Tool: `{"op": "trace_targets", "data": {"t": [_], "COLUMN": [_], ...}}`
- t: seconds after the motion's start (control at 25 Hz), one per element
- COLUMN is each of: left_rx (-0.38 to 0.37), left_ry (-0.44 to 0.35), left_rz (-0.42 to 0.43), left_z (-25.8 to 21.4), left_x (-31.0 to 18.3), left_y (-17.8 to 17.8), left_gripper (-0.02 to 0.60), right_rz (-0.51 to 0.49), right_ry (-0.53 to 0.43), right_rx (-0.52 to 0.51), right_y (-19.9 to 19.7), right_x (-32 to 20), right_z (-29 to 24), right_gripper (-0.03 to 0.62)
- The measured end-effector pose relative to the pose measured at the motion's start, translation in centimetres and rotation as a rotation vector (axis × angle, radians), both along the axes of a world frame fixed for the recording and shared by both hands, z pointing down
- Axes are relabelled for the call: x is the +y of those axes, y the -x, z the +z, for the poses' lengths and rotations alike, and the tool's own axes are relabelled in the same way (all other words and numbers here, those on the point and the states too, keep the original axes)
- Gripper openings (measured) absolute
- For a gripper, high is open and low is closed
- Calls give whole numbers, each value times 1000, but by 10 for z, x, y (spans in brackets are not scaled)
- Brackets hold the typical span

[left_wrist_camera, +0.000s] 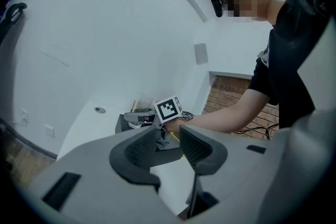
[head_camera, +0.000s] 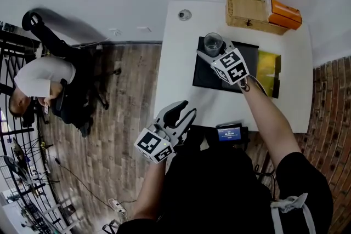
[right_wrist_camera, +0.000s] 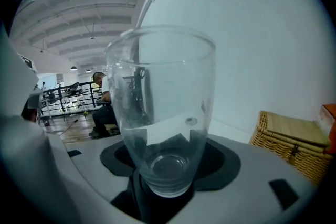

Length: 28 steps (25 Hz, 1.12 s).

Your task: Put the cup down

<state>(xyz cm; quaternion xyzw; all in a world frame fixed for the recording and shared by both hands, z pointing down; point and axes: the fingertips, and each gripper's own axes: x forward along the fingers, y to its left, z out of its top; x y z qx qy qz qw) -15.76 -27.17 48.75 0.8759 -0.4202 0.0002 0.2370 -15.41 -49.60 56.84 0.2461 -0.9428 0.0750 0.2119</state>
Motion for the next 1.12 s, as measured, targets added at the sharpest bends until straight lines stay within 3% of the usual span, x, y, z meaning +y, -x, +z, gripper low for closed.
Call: {"op": "trace_targets", "data": {"t": [0.32,0.76,0.96,1.12], "left_rx": [7,17,24,26], "left_ry": [-8,-38,-58,-79], "left_rz": [-1,27,54,77], "left_z": [-1,-8,-12,-17], "left_x": [4,6,6,5], "left_y": [1,-4,-10,-11], "left_gripper": [147,147,147,147], "right_rz": [18,47,118,164], "right_ry": [18,30,52,148], "right_rx": [94,138,44,-130], "right_y": [-15,-50,-70,-80], "right_x": [9,28,36,43], "right_z": [18,15,-10,-43], "right_gripper": [276,276,276,276]}}
